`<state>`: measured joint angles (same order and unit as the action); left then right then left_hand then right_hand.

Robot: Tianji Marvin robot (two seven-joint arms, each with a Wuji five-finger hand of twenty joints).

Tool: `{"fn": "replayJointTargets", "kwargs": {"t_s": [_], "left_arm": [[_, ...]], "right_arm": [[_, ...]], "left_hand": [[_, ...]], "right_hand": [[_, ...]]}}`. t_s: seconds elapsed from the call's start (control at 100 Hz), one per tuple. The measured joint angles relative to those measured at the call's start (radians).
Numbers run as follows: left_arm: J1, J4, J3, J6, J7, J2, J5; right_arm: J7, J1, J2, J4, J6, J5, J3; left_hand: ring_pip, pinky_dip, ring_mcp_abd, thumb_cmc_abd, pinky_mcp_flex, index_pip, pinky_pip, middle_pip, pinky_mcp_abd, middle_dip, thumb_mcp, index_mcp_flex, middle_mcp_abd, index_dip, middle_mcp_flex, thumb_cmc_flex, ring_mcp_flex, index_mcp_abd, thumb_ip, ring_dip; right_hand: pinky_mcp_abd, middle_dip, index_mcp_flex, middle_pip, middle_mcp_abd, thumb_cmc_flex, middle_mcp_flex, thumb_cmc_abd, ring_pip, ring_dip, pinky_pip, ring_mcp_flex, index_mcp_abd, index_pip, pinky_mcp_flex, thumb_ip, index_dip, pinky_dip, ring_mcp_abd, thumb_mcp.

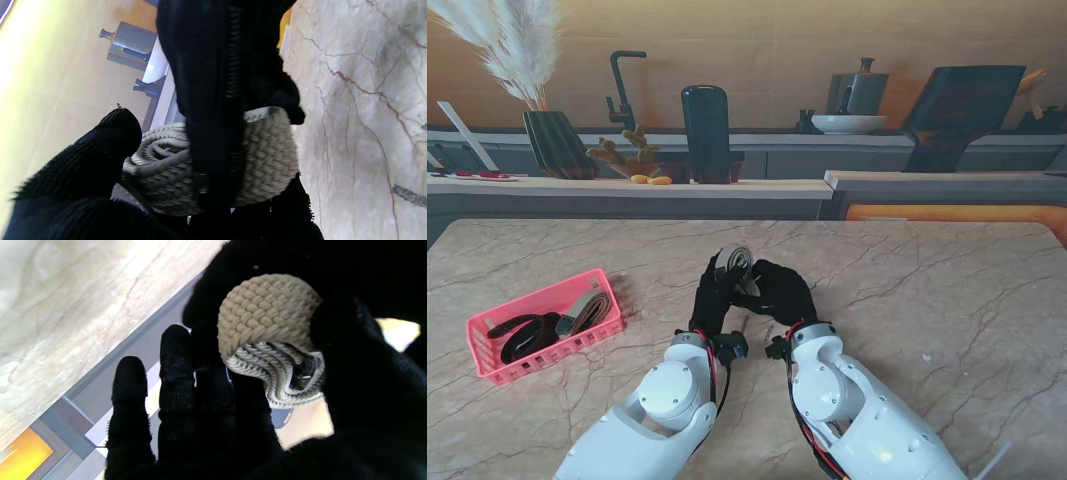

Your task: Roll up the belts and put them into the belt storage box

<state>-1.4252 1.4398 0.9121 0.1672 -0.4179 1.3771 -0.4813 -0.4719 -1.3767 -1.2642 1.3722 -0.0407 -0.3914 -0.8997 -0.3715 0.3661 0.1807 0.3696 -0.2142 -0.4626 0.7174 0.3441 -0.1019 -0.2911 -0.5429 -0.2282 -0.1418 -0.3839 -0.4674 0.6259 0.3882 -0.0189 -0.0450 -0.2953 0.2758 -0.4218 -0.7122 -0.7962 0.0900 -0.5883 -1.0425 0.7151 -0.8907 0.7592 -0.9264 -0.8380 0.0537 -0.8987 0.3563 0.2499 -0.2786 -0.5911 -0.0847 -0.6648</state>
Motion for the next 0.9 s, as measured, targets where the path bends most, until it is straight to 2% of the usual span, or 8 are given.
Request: {"fn": "replayJointTargets", "kwargs": {"t_s": [0.19,0.23,0.31,0.36,0.47,0.6,0.82,0.9], "left_arm": [[0.002,-0.005,-0.002,-0.023,0.026,-0.002,0.001],[0.002,-0.006,-0.002,-0.029,0.035,-0.003,-0.005],[0.001,-0.006,-0.001,-0.037,0.064,-0.006,-0.015],[0.0,-0.006,0.003,-0.039,0.087,-0.009,-0.022],[-0.003,-0.005,0.011,-0.04,0.116,-0.02,-0.049],[-0.012,0.002,0.017,-0.038,0.134,-0.027,-0.087],[-0.034,0.011,0.04,0.003,0.207,-0.041,-0.168],[-0.041,0.014,0.045,0.02,0.227,-0.047,-0.189]], "right_arm": [[0.0,-0.002,0.0,-0.003,-0.074,0.027,-0.016],[0.004,-0.002,0.0,-0.004,-0.093,0.03,-0.02],[0.022,-0.002,0.001,-0.003,-0.117,0.035,-0.025],[0.033,-0.002,0.003,-0.001,-0.117,0.036,-0.028],[0.053,-0.002,0.009,0.004,-0.111,0.041,-0.028],[0.111,-0.002,0.013,0.015,-0.099,0.098,-0.03],[0.187,-0.01,0.017,0.042,-0.078,0.216,-0.048],[0.19,-0.014,0.017,0.051,-0.069,0.226,-0.049]], "left_hand": [[0.0,0.0,0.011,0.008,0.025,-0.014,0.0,-0.011,-0.016,-0.002,0.033,-0.003,-0.011,-0.016,0.028,-0.001,-0.002,-0.019,0.0,-0.004],[0.0,0.0,0.017,0.017,0.03,-0.02,0.0,-0.013,-0.029,-0.002,0.047,-0.031,-0.012,-0.016,0.031,-0.003,-0.003,-0.067,0.0,-0.01],[0.0,0.0,0.019,0.015,0.034,-0.021,0.0,-0.015,-0.05,-0.002,0.075,-0.054,-0.012,-0.017,0.026,-0.003,-0.003,-0.072,0.0,-0.012],[0.001,0.0,0.02,0.009,0.034,-0.021,0.0,-0.021,-0.069,-0.008,0.095,-0.058,-0.015,-0.029,-0.006,0.009,0.001,-0.081,0.0,-0.013],[0.001,0.003,0.022,0.016,0.027,-0.021,0.015,-0.025,-0.123,-0.014,0.128,-0.126,-0.016,-0.069,-0.105,0.045,0.077,-0.094,0.0,-0.034],[0.004,0.011,0.022,0.016,0.038,-0.021,0.026,-0.025,-0.158,-0.022,0.138,-0.13,-0.015,-0.092,-0.117,0.072,0.079,-0.106,0.0,-0.039],[0.107,0.012,0.037,0.017,0.065,-0.021,0.025,-0.063,-0.174,-0.03,0.147,-0.139,-0.012,-0.105,-0.127,0.076,0.072,-0.108,0.0,-0.037],[0.122,0.012,0.047,0.018,0.069,-0.015,0.009,-0.079,-0.174,-0.03,0.147,-0.149,-0.012,-0.116,-0.127,0.077,0.064,-0.108,-0.003,-0.037]], "right_hand": [[-0.011,-0.016,-0.001,-0.004,-0.004,0.002,0.002,-0.038,0.012,0.0,0.0,0.0,0.023,-0.007,0.001,0.001,-0.02,0.0,0.005,0.022],[-0.011,-0.016,-0.001,0.004,-0.005,0.002,0.003,-0.04,0.018,0.0,0.0,0.0,0.025,-0.005,0.001,0.001,-0.02,0.0,0.007,0.022],[-0.012,-0.016,-0.001,0.005,-0.006,0.002,0.006,-0.05,0.023,0.0,0.0,0.0,0.025,-0.002,0.001,0.001,-0.02,0.0,0.009,0.022],[-0.012,-0.016,-0.001,0.007,-0.006,0.002,0.006,-0.05,0.024,0.0,0.0,0.0,0.025,-0.002,0.001,0.001,-0.02,0.0,0.009,0.022],[-0.012,-0.022,0.0,0.018,-0.006,0.001,0.006,-0.05,0.032,0.0,0.0,0.0,0.025,-0.002,0.001,0.001,-0.023,0.0,0.009,0.022],[-0.012,-0.024,0.009,0.022,-0.006,-0.007,0.012,-0.05,0.044,0.0,0.011,0.0,0.025,-0.002,0.001,0.001,-0.03,0.0,0.009,0.022],[0.001,-0.05,0.009,0.031,-0.005,-0.007,0.012,-0.049,0.035,0.009,0.029,0.0,-0.002,-0.002,-0.018,0.002,-0.038,-0.015,0.011,0.032],[0.001,-0.056,0.009,0.031,-0.01,-0.007,0.013,-0.049,0.034,0.012,0.029,0.0,-0.019,-0.001,0.001,0.003,-0.038,-0.014,0.018,0.041]]}}
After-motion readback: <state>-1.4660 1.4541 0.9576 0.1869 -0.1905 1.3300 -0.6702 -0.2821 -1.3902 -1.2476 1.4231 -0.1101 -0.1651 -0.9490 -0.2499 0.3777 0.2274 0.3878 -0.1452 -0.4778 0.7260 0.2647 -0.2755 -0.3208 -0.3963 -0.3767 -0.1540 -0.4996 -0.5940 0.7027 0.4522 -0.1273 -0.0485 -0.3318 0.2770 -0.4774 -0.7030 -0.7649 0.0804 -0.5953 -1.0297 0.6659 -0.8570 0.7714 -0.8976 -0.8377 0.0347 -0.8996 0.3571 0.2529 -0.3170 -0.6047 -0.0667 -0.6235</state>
